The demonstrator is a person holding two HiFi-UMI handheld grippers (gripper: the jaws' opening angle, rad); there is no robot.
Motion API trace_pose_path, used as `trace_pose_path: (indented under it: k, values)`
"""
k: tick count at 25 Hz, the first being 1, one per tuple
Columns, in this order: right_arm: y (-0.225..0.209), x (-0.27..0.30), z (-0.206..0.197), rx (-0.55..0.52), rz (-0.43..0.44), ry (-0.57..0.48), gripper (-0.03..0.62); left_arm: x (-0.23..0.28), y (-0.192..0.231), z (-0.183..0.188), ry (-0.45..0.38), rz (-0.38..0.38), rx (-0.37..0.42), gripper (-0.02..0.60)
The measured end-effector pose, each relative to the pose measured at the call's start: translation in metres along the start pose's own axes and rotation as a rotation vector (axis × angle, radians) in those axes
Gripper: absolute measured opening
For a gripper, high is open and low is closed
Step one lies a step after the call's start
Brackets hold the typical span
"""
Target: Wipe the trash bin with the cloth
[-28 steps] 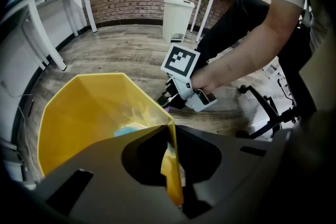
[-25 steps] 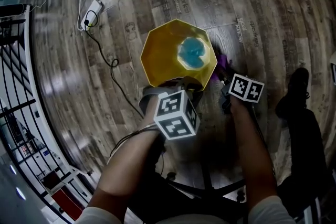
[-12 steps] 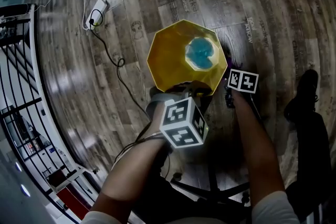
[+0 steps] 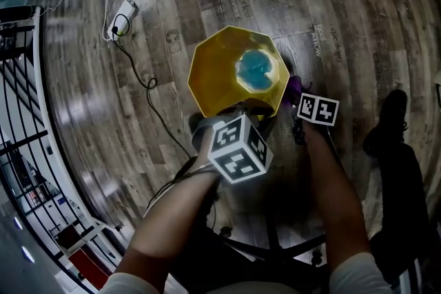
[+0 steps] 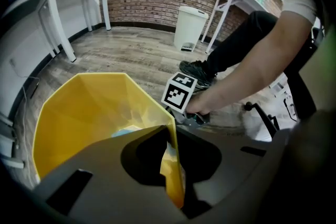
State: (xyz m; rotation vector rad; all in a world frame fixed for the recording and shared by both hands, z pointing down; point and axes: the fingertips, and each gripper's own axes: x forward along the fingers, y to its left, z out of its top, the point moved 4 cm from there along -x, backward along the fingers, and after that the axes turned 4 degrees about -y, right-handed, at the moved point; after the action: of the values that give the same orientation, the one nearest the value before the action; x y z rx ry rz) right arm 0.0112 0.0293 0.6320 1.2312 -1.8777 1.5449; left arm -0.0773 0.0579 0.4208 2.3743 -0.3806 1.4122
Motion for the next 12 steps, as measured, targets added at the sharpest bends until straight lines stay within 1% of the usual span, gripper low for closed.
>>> trace_pose_path:
  k: [5, 9, 10, 12]
  values:
    - [-0.008, -0.037, 0.000, 0.061, 0.016, -0.040, 0.144, 0.008, 0.008, 0.016, -0.046, 0.041, -0.085, 0.023]
    - [-0.010, -0.057, 0.001, 0.089, 0.022, -0.058, 0.144, 0.011, 0.013, 0.026, -0.065, 0.048, -0.133, 0.023]
    - [-0.009, -0.060, 0.002, 0.089, 0.026, -0.062, 0.144, 0.011, 0.013, 0.027, -0.063, 0.044, -0.129, 0.023]
    - [-0.007, -0.068, 0.004, 0.093, 0.036, -0.074, 0.144, 0.008, 0.009, 0.030, -0.054, 0.033, -0.078, 0.035]
